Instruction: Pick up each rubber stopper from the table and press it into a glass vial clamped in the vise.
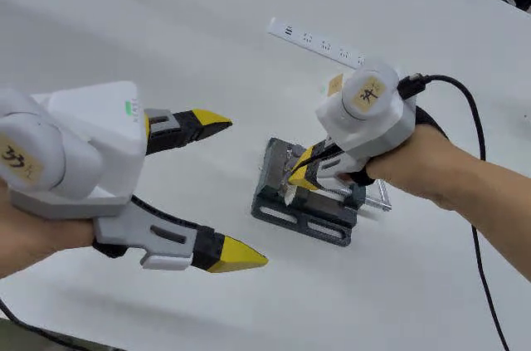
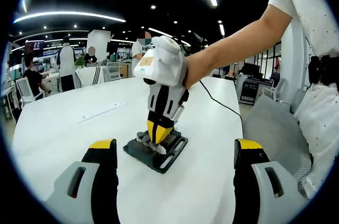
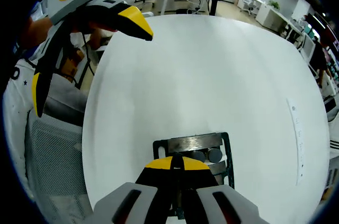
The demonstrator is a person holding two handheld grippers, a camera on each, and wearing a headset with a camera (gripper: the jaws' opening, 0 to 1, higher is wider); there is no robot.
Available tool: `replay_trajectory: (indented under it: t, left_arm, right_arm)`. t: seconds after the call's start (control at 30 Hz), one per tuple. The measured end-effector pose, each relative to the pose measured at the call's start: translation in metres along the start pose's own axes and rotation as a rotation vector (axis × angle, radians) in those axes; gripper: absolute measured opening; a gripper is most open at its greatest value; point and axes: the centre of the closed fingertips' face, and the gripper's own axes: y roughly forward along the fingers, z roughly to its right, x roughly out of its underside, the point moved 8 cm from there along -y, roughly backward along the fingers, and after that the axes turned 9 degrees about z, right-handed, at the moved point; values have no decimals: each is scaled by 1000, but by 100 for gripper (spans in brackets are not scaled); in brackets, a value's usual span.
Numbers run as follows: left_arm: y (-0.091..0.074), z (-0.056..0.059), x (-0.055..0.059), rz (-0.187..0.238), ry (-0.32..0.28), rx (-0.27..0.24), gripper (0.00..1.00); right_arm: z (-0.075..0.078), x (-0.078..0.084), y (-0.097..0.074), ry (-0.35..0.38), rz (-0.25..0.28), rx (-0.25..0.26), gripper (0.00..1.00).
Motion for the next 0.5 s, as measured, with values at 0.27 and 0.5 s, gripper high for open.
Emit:
replay_trajectory:
  t: [0.27,0.5]
  left_arm:
    - [-3,5,0,-20,9,-5,90]
    - [-7,6,-3,-26,15,-17,90]
  right_arm:
    - [-1,4,-1,22,57,28,0]
    - [-8,6,-3,13,76,47,4]
